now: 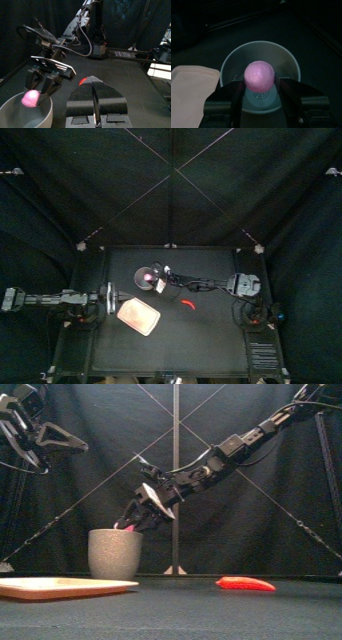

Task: Pick the pink ball then place it in the grey bowl
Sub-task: Drop pink ball in the grey bowl and return to neutral

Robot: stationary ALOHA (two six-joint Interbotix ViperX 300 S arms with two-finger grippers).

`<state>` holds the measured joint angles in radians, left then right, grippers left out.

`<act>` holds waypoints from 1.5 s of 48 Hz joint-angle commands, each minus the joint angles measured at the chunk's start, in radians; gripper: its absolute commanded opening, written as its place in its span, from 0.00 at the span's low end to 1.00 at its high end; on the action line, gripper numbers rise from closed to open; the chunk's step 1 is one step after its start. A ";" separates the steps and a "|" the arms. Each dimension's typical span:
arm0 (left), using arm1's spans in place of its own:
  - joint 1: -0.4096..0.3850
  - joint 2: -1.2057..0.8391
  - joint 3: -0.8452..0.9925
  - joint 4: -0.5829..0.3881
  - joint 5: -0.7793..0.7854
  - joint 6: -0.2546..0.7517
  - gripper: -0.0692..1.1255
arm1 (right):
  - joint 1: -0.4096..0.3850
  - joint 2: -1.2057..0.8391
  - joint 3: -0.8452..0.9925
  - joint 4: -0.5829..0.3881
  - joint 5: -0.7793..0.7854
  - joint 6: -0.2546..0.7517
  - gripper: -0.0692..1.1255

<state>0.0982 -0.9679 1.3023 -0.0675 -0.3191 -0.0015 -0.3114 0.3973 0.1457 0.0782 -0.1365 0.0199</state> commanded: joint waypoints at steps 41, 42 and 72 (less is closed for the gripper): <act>0.009 0.003 0.000 -0.031 -0.009 0.006 0.08 | 0.067 -0.376 0.368 -0.021 -0.161 -0.003 0.82; 0.009 0.003 0.000 -0.032 -0.009 0.006 0.08 | 0.071 -0.396 0.399 -0.020 -0.176 -0.003 0.82; 0.009 0.003 0.008 -0.029 0.005 0.008 0.08 | 0.173 -0.945 0.931 -0.011 -0.362 -0.005 0.82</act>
<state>0.1058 -0.9664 1.3223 -0.0997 -0.3099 0.0046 -0.1365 -0.5001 1.0630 0.0660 -0.4909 0.0184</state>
